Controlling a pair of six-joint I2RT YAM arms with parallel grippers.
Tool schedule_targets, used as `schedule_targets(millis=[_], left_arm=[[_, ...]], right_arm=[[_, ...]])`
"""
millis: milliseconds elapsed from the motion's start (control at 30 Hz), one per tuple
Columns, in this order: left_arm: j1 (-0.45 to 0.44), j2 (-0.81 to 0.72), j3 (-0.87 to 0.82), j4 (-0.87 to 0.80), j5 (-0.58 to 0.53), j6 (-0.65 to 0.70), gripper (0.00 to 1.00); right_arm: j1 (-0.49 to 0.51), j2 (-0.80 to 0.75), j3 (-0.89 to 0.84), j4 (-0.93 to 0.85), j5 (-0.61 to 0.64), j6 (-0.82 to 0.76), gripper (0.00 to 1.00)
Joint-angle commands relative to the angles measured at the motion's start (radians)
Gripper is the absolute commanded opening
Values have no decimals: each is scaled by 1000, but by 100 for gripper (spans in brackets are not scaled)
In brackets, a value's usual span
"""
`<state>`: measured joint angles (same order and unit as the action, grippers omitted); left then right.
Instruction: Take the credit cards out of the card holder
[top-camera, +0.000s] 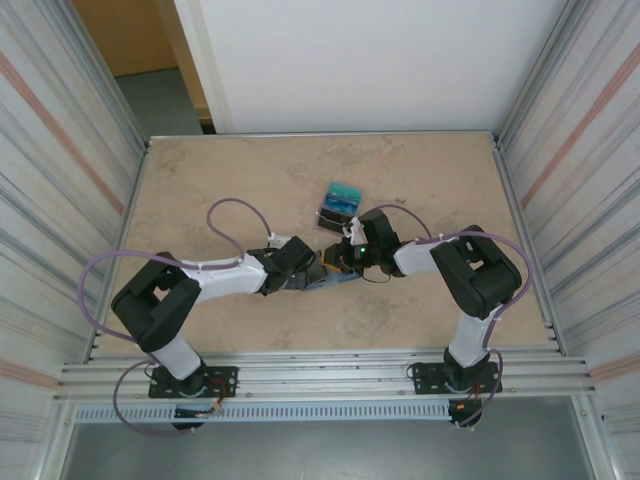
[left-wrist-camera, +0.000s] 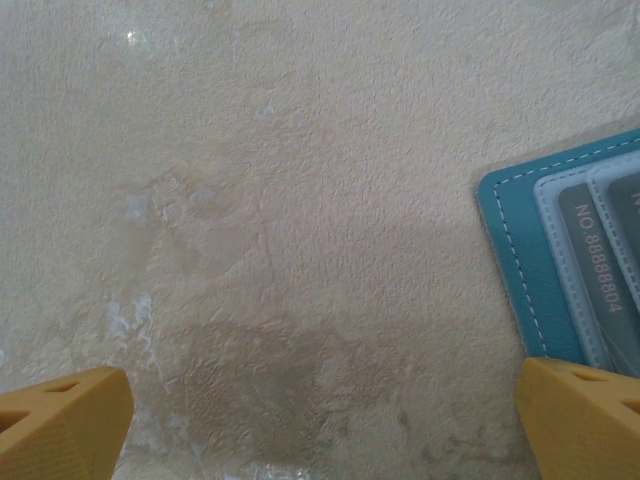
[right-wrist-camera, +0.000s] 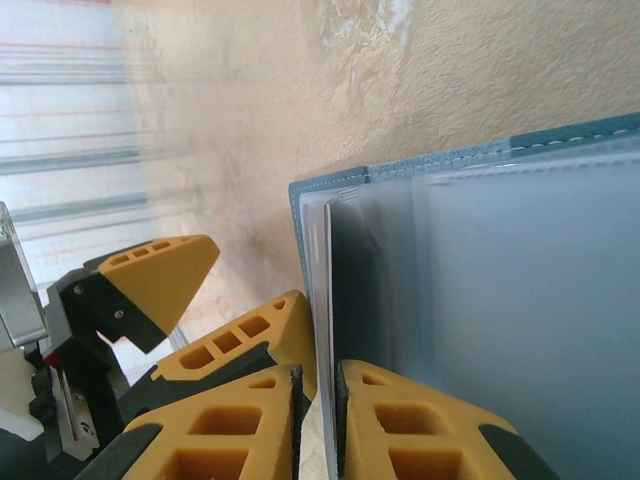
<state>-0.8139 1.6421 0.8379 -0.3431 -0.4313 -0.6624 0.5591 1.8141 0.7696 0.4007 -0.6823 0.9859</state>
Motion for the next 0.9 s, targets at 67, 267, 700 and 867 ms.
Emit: schedule_targets(millis=[67,267,700,867], left_arm=[[-2,2,18,-43,-26,-13,99],[-2,2,22,-46,-30,-11,99],[-2,1,20,-50,-31,-12,99],[-2,2,22,-49,-33,-14,99]], right_arm=[[-11,-23,-16,42,-29,20,18],[-16,-20,-23,55,-34,26,16],[-25,-19,-30,70,-38,36,15],[-30,-20,-34,73,-38,39,15]])
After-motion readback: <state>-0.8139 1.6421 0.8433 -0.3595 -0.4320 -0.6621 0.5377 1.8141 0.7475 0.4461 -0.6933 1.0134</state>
